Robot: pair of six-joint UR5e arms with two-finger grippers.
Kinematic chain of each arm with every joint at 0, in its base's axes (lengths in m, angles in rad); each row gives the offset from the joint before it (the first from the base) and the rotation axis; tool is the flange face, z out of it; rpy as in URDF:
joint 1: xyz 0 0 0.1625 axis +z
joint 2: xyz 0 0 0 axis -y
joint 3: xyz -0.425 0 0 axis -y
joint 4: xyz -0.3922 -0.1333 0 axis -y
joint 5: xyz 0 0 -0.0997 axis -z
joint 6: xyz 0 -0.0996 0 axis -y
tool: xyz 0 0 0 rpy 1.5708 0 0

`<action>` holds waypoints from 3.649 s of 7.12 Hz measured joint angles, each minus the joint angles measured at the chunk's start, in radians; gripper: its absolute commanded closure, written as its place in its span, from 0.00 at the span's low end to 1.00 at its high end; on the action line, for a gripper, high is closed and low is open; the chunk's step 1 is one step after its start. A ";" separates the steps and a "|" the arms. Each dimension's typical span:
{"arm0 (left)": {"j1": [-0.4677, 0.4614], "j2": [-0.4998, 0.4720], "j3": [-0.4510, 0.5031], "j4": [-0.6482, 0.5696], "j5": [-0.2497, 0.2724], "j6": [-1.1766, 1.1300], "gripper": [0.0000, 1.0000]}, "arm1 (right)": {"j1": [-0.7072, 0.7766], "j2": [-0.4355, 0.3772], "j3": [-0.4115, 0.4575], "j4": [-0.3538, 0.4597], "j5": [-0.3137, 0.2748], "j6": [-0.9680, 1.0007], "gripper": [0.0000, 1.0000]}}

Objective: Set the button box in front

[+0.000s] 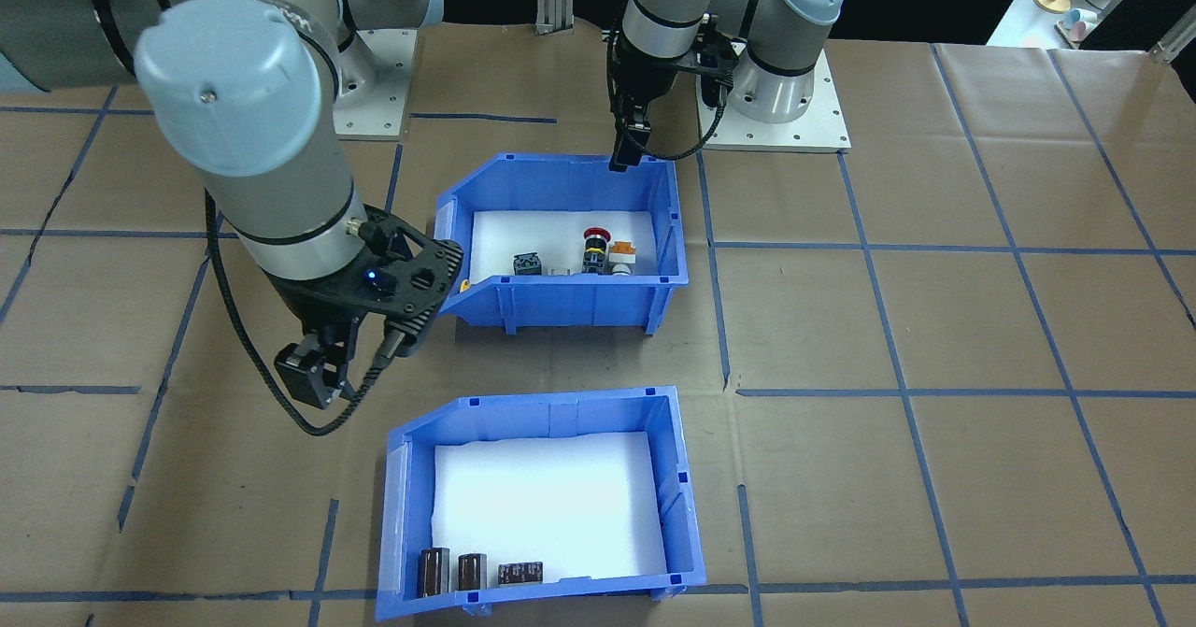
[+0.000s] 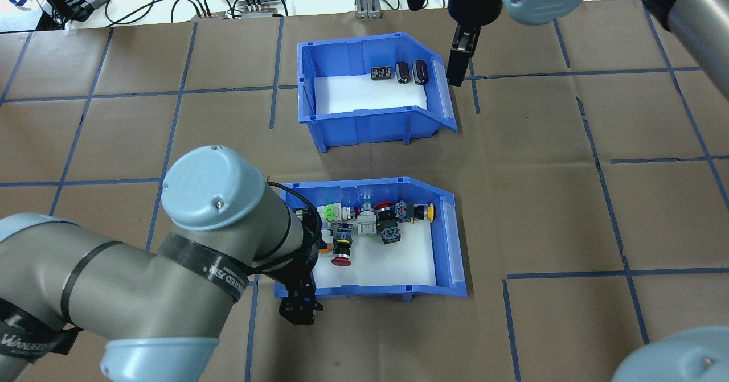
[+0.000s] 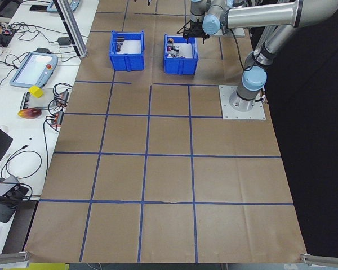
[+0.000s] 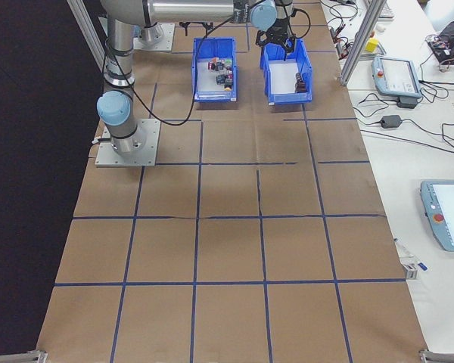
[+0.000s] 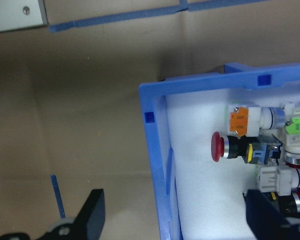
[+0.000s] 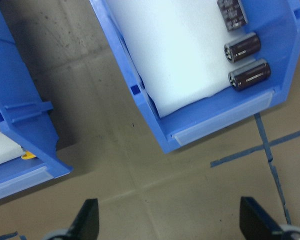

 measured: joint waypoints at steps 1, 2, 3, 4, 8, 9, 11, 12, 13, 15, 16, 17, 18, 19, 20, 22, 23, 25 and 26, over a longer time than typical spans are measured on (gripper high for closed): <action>-0.015 -0.002 -0.034 0.052 -0.002 -0.031 0.01 | 0.045 0.039 -0.035 -0.002 0.000 -0.003 0.00; -0.023 -0.004 -0.049 0.075 -0.001 -0.044 0.01 | 0.093 0.078 -0.062 -0.016 -0.001 -0.005 0.00; -0.027 -0.005 -0.054 0.087 0.000 -0.048 0.02 | 0.133 0.116 -0.082 -0.049 -0.002 -0.008 0.00; -0.033 -0.007 -0.057 0.093 0.002 -0.049 0.12 | 0.170 0.157 -0.095 -0.099 -0.004 -0.011 0.00; -0.052 -0.077 -0.082 0.182 -0.002 -0.106 0.20 | 0.210 0.263 -0.099 -0.217 -0.009 -0.013 0.00; -0.066 -0.101 -0.084 0.198 -0.001 -0.123 0.31 | 0.211 0.273 -0.091 -0.226 -0.008 -0.014 0.00; -0.081 -0.124 -0.098 0.220 -0.001 -0.138 0.59 | 0.211 0.275 -0.075 -0.230 -0.004 -0.012 0.00; -0.083 -0.128 -0.113 0.247 -0.002 -0.140 0.93 | 0.211 0.275 -0.071 -0.230 -0.002 -0.012 0.00; -0.083 -0.132 -0.130 0.295 -0.003 -0.145 1.00 | 0.212 0.275 -0.069 -0.230 -0.002 -0.012 0.00; -0.083 -0.131 -0.148 0.368 0.008 -0.164 1.00 | 0.222 0.275 -0.066 -0.227 -0.007 -0.012 0.00; -0.082 -0.121 -0.147 0.377 0.030 -0.160 1.00 | 0.228 0.277 -0.061 -0.224 -0.010 -0.012 0.00; -0.079 -0.104 -0.142 0.373 0.068 -0.143 1.00 | 0.231 0.280 -0.047 -0.223 -0.013 -0.013 0.02; -0.074 -0.083 -0.138 0.360 0.093 -0.119 1.00 | 0.230 0.280 -0.031 -0.224 -0.015 -0.012 0.22; -0.061 -0.055 -0.134 0.332 0.104 -0.093 1.00 | 0.229 0.277 -0.023 -0.225 -0.018 -0.011 0.58; -0.038 -0.028 -0.126 0.295 0.108 -0.066 1.00 | 0.228 0.275 -0.022 -0.227 -0.032 -0.013 0.84; 0.005 0.021 -0.108 0.217 0.110 -0.018 1.00 | 0.230 0.272 -0.028 -0.225 -0.079 -0.015 0.95; 0.025 0.046 -0.105 0.179 0.110 0.018 1.00 | 0.230 0.270 -0.031 -0.225 -0.088 -0.016 0.95; 0.069 0.090 -0.104 0.114 0.111 0.085 1.00 | 0.215 0.260 -0.076 -0.206 -0.094 -0.029 0.95; 0.085 0.108 -0.104 0.088 0.114 0.118 1.00 | 0.192 0.249 -0.105 -0.179 -0.107 -0.067 0.95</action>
